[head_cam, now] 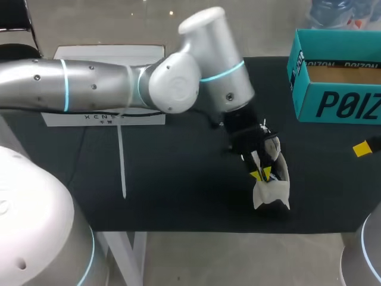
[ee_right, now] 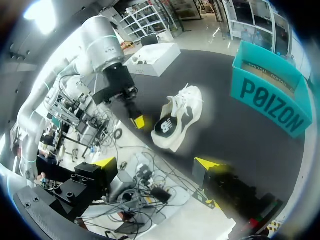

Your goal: Take the shoe out of the shoebox, open the shoe tongue, remove and reinsert the insole, then place the shoe into the shoebox

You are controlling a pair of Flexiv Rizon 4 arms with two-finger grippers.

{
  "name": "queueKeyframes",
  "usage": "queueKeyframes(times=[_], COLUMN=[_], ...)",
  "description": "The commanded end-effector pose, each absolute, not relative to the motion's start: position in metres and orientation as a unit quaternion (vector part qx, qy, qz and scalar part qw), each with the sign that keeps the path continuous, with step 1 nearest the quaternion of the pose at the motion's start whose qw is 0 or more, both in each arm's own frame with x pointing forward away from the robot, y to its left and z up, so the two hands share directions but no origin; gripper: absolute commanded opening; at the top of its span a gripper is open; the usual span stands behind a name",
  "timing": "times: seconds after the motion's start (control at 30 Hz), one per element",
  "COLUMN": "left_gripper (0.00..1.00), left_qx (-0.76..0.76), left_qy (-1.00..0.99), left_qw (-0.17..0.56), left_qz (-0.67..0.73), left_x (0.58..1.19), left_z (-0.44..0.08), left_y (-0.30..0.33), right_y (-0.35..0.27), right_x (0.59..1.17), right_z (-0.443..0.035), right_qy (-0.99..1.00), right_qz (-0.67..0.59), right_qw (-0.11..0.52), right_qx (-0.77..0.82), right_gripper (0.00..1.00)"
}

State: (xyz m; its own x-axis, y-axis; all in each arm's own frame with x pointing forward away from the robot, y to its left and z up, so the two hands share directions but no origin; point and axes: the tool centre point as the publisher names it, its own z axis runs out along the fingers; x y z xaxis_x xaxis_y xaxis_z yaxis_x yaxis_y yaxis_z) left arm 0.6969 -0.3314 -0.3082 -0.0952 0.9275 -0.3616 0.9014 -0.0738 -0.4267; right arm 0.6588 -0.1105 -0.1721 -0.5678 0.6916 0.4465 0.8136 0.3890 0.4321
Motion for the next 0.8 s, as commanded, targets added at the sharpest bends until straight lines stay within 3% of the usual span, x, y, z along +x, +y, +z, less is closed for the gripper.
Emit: queueKeyframes(times=[0.03,0.8], left_gripper=[0.00,0.00], left_qx=[-0.697,-0.671], left_qy=[-0.679,-0.720], left_qw=[0.117,0.084], left_qz=[0.197,0.158], left_x=[0.695,0.725], left_z=[-0.321,-0.332], left_y=[-0.339,-0.332], right_y=[-0.111,-0.111], right_x=[0.658,0.658], right_z=[-0.173,-0.173], right_qy=[-0.828,-0.828], right_qz=[-0.314,-0.314], right_qw=[0.097,0.097], right_qx=[-0.455,-0.455], right_gripper=[1.00,1.00])
